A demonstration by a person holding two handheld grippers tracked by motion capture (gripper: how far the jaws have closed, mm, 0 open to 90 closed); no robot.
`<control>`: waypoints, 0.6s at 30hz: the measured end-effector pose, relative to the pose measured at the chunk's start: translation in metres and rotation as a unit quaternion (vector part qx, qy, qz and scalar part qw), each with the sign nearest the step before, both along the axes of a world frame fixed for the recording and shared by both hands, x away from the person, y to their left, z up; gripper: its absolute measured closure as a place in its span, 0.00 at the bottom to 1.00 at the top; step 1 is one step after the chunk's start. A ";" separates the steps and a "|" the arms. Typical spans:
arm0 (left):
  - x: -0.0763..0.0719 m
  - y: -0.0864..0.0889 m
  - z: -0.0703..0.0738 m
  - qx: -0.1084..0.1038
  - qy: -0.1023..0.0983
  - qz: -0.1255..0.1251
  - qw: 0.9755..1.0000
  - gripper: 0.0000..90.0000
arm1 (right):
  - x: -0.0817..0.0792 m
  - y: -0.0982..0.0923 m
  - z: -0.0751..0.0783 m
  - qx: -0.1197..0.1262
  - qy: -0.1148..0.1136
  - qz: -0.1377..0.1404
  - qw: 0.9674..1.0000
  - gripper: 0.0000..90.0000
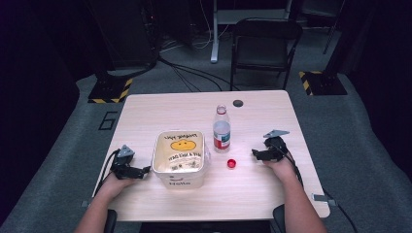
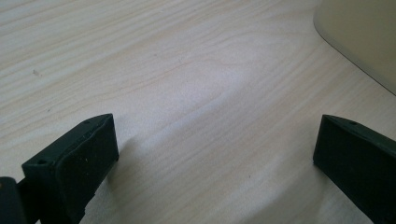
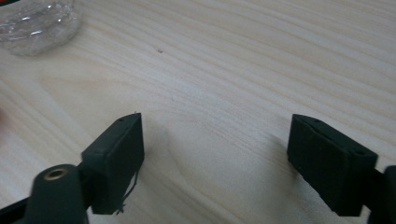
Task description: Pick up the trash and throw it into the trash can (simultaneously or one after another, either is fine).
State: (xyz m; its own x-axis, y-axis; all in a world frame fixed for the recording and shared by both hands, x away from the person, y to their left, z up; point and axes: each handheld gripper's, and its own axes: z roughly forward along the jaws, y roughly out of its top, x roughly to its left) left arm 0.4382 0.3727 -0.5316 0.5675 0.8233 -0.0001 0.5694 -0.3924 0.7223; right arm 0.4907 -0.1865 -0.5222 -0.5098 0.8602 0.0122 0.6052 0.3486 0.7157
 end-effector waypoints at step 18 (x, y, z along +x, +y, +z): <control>0.005 -0.003 0.000 -0.006 0.007 0.010 1.000 0.00 | -0.020 0.009 0.036 0.000 -0.040 0.013 0.999 0.38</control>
